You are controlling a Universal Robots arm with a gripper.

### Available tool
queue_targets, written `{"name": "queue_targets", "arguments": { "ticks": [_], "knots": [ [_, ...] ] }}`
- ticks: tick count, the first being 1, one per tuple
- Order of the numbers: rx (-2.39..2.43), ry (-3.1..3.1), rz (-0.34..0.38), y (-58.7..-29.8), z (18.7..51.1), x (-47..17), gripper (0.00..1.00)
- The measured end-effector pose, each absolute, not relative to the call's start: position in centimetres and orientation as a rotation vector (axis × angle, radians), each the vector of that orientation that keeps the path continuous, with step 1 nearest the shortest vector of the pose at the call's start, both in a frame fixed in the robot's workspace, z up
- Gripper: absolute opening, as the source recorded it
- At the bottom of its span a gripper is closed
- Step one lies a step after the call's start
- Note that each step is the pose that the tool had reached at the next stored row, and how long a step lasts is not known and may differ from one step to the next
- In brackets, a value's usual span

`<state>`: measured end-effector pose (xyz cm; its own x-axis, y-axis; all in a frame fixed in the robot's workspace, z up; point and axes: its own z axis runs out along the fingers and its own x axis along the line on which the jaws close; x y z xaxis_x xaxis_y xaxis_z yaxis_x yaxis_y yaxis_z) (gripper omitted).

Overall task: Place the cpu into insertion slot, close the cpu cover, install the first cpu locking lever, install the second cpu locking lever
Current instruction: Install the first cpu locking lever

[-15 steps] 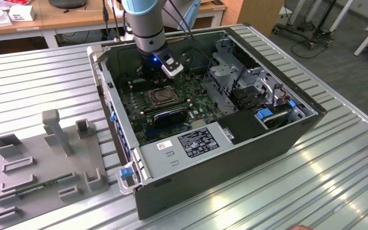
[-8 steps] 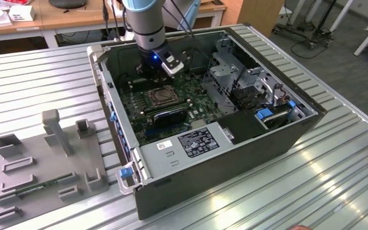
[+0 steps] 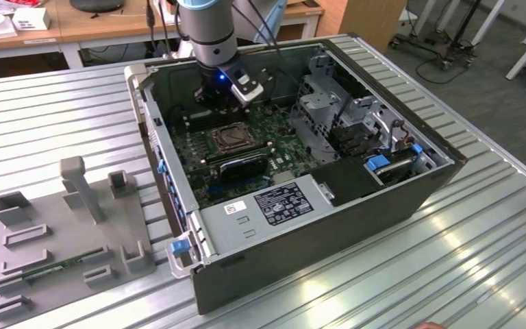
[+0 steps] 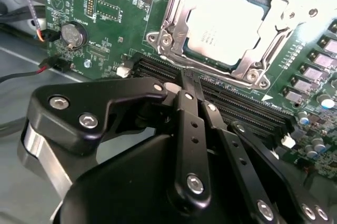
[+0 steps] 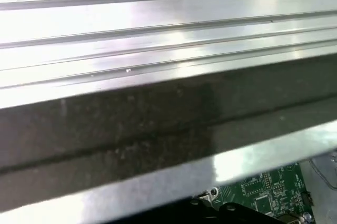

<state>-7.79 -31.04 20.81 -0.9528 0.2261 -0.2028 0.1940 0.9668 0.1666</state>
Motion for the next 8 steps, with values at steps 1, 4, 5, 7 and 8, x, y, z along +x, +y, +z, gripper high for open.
{"name": "queue_targets", "arguments": {
  "ticks": [1, 4, 5, 7, 8],
  "knots": [
    [0.313, 2.895, 0.213, -31.04, 20.98, -7.79, 0.11],
    [0.313, 2.895, 0.213, -31.04, 21.46, -7.79, 0.11],
    [0.313, 2.895, 0.213, -31.04, 21.59, -7.79, 0.11],
    [0.313, 2.895, 0.213, -31.04, 21.85, -7.79, 0.11],
    [0.313, 2.895, 0.213, -31.04, 21.96, -7.79, 0.11]
  ]
}}
